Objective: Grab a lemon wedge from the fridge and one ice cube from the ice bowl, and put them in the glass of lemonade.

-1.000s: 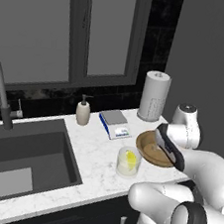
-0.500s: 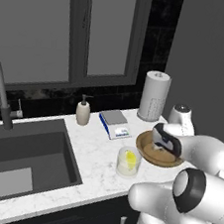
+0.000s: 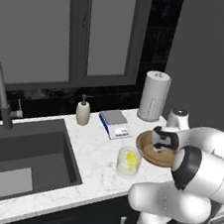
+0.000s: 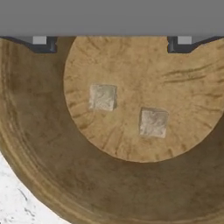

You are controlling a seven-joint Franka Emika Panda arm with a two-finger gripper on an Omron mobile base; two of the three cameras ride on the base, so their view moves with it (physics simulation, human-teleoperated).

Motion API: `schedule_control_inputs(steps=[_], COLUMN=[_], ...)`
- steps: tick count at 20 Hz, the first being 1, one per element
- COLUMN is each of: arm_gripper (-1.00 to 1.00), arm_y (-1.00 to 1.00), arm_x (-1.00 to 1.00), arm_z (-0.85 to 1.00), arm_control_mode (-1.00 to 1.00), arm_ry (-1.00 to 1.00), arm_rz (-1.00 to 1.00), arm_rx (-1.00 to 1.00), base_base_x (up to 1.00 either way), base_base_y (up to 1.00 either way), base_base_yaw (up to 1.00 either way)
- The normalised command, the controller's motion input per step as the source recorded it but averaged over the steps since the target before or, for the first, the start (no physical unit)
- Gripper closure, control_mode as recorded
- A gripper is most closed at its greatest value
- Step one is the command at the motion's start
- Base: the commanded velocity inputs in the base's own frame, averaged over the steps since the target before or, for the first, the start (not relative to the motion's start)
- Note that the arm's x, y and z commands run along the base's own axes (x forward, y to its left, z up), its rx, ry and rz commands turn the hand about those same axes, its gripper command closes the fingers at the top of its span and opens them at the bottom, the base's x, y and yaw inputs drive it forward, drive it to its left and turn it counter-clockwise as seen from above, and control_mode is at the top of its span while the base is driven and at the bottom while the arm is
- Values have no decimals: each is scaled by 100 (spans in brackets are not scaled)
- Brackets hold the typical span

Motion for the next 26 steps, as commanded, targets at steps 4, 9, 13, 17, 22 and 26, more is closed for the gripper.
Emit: schedule_control_inputs(steps=[4,9,13,17,22,26], arm_gripper=[-100,-100,-100,-100,-100,-100], arm_y=[0,-2,-2,-8,-11,-8], arm_x=[21,15,17,20,16,13], arm_z=[-21,-17,-14,-11,-11,-16], arm_control_mode=[-100,-100,-100,-100,-100,-100], arm_ry=[0,0,0,0,0,0], arm_rz=[0,0,0,0,0,0], arm_rx=[0,0,0,0,0,0], base_base_x=[0,0,0,0,0,0], base_base_y=[0,0,0,0,0,0], base_base_yaw=[0,0,0,0,0,0])
